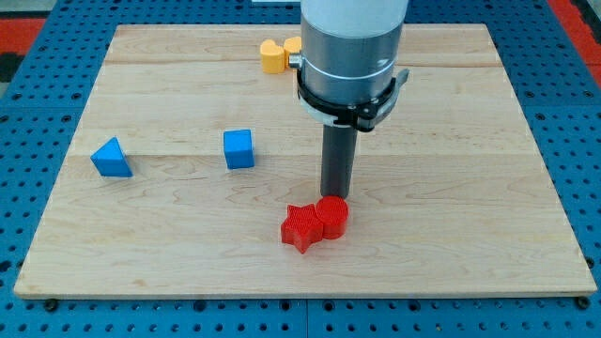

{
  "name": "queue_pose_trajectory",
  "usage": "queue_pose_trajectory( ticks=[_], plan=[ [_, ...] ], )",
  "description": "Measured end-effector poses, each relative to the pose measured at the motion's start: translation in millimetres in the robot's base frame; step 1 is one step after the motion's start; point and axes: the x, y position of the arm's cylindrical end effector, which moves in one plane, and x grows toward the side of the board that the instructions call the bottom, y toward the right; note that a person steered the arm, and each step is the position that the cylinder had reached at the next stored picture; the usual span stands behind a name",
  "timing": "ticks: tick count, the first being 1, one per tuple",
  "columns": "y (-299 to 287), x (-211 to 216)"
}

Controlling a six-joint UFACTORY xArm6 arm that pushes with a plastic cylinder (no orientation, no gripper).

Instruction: Move blue cube closer to the blue triangle

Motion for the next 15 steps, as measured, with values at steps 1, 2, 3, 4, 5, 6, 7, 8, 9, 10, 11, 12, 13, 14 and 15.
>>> queue_pose_trajectory(
  ticks=[1, 2, 3, 4, 5, 6, 7, 8, 9, 10, 11, 12, 13, 14, 15],
  plan=[
    [-7.6, -5.1],
    [-33.8, -43.4],
    [-53.7, -72.0],
    [-111.6, -58.9],
    [-154.5, -58.9],
    [-112.4, -62.6],
    [-121.0, -86.1],
    [-161.3, -106.0],
    [-200.0, -79.6],
    [-210.8, -85.9],
    [-153.1, -92.8],
    [-148.0, -44.1],
    [-138.6, 1.8],
    [-173.2, -46.9],
    [-191.8, -57.8]
  ],
)
